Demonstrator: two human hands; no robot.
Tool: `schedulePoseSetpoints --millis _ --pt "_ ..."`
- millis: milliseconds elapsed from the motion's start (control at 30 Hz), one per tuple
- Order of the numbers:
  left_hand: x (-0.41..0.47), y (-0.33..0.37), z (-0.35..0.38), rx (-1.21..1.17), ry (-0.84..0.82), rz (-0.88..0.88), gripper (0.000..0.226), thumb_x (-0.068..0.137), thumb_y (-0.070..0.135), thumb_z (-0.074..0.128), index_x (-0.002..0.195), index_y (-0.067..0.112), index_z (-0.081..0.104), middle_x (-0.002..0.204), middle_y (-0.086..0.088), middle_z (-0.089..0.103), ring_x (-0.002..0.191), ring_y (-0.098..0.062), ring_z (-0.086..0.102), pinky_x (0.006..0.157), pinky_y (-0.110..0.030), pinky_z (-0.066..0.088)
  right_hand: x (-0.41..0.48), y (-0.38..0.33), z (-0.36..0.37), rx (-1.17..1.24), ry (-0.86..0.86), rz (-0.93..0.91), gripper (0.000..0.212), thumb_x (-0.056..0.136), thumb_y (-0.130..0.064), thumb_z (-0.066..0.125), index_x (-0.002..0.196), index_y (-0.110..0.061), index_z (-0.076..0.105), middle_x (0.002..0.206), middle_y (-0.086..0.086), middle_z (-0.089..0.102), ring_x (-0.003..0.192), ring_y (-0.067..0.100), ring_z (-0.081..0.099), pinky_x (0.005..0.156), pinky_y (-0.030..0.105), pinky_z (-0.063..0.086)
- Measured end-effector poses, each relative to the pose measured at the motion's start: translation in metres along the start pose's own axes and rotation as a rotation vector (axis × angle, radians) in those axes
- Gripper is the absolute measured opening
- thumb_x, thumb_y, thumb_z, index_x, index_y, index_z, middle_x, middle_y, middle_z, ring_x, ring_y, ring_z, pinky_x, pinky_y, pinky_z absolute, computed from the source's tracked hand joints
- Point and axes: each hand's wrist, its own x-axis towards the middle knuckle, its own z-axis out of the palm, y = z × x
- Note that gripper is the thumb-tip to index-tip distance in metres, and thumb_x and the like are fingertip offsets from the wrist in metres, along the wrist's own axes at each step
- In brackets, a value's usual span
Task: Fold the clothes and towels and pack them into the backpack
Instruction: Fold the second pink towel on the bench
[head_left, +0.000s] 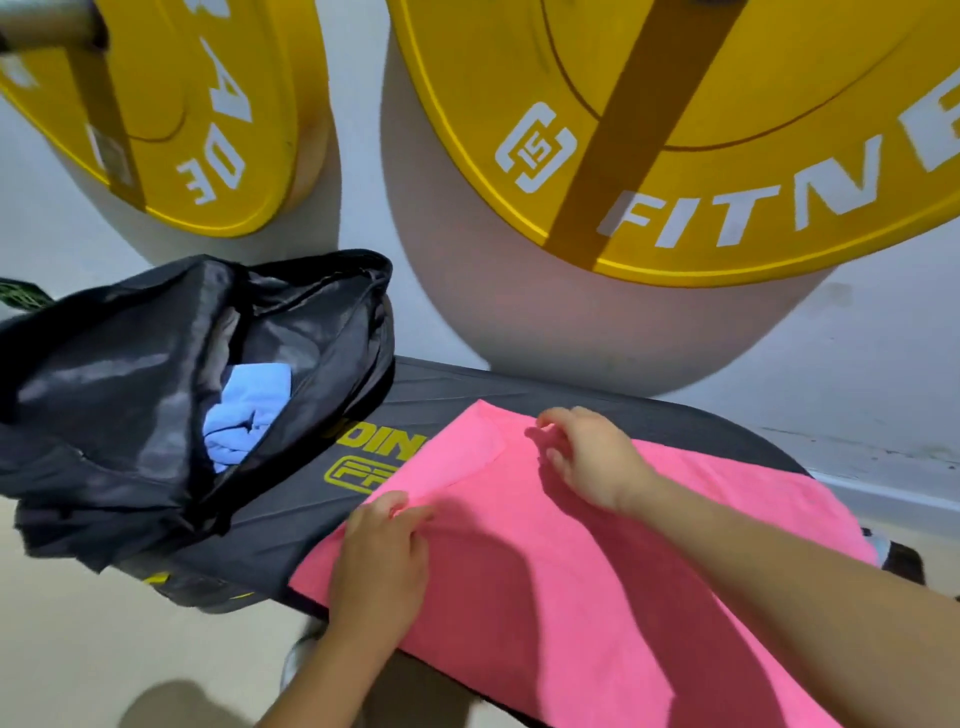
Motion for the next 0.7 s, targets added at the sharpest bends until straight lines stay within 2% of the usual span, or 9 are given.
schedulePoseSetpoints --millis 100,233,333,400,467,533,600,667,700 --pt "-0.004 -0.025 0.002 0.048 -0.015 -0.101 0.040 0.072 0.020 0.042 0.092 0.024 0.076 0.110 -0.010 0.066 0.096 -0.037 0.059 0.082 -0.048 0.053 0.021 -0.024 0.022 -0.010 -0.082 -0.073 0.045 0.086 -0.012 0.051 0.130 -0.019 0.052 0.106 0.015 0.059 0.102 0.036 0.055 0.088 0.037 0.044" --pt "-0.008 -0.035 0.010 0.071 -0.039 -0.133 0.047 0.069 0.027 0.035 0.094 0.025 0.075 0.112 -0.009 0.066 0.095 -0.035 0.062 0.079 -0.051 0.055 0.036 -0.033 0.039 -0.173 -0.268 -0.126 0.055 0.082 -0.018 0.050 0.135 -0.031 0.045 0.111 0.010 0.048 0.107 0.032 0.048 0.087 0.040 0.047" --pt "-0.005 -0.035 0.013 0.062 -0.069 -0.193 0.042 0.068 0.023 0.045 0.097 0.019 0.074 0.118 -0.010 0.064 0.099 -0.036 0.062 0.078 -0.053 0.054 0.052 -0.033 0.041 -0.229 -0.253 -0.119 0.043 0.086 -0.023 0.051 0.128 -0.031 0.053 0.113 0.006 0.051 0.109 0.027 0.050 0.088 0.038 0.048" --pt "-0.002 -0.034 0.014 0.011 -0.069 -0.242 0.038 0.070 0.013 0.059 0.105 0.019 0.072 0.130 -0.009 0.058 0.113 -0.035 0.055 0.086 -0.053 0.049 0.061 -0.035 0.043 -0.285 -0.209 -0.170 0.030 0.091 -0.025 0.046 0.116 -0.025 0.062 0.105 0.006 0.058 0.105 0.027 0.055 0.084 0.035 0.047" --pt "0.003 -0.033 0.011 -0.022 -0.070 -0.259 0.042 0.076 0.011 0.061 0.117 0.019 0.066 0.141 -0.004 0.048 0.125 -0.030 0.043 0.097 -0.049 0.042 0.067 -0.041 0.041 -0.301 -0.169 -0.168 0.027 0.093 -0.025 0.046 0.111 -0.023 0.066 0.101 0.007 0.061 0.100 0.028 0.058 0.079 0.034 0.046" --pt "0.006 -0.038 0.007 -0.052 -0.051 -0.242 0.048 0.077 0.011 0.058 0.125 0.014 0.060 0.139 -0.004 0.049 0.123 -0.030 0.043 0.099 -0.044 0.041 0.075 -0.049 0.040 -0.229 -0.116 -0.115 0.026 0.090 -0.025 0.052 0.111 -0.022 0.068 0.103 0.005 0.066 0.100 0.028 0.060 0.079 0.033 0.046" --pt "0.011 -0.044 0.003 -0.112 -0.034 -0.266 0.054 0.079 0.008 0.055 0.132 0.012 0.053 0.137 -0.004 0.050 0.121 -0.029 0.042 0.102 -0.040 0.037 0.090 -0.057 0.042 -0.094 -0.062 -0.006 0.017 0.088 -0.024 0.057 0.100 -0.020 0.069 0.101 0.003 0.070 0.095 0.026 0.063 0.080 0.033 0.048" --pt "0.015 -0.050 -0.004 -0.138 -0.046 -0.320 0.057 0.083 0.009 0.052 0.139 0.015 0.045 0.141 -0.003 0.044 0.125 -0.026 0.036 0.106 -0.034 0.030 0.109 -0.066 0.049 0.132 0.000 0.123 0.008 0.088 -0.020 0.058 0.091 -0.020 0.066 0.087 0.002 0.070 0.080 0.024 0.062 0.079 0.032 0.049" --pt "0.017 -0.051 -0.007 -0.131 -0.053 -0.341 0.058 0.085 0.011 0.051 0.142 0.018 0.042 0.144 -0.002 0.040 0.126 -0.025 0.033 0.107 -0.032 0.028 0.116 -0.071 0.054 0.286 0.010 0.167 0.014 0.087 -0.017 0.058 0.099 -0.018 0.066 0.082 0.001 0.068 0.073 0.022 0.060 0.079 0.034 0.050"
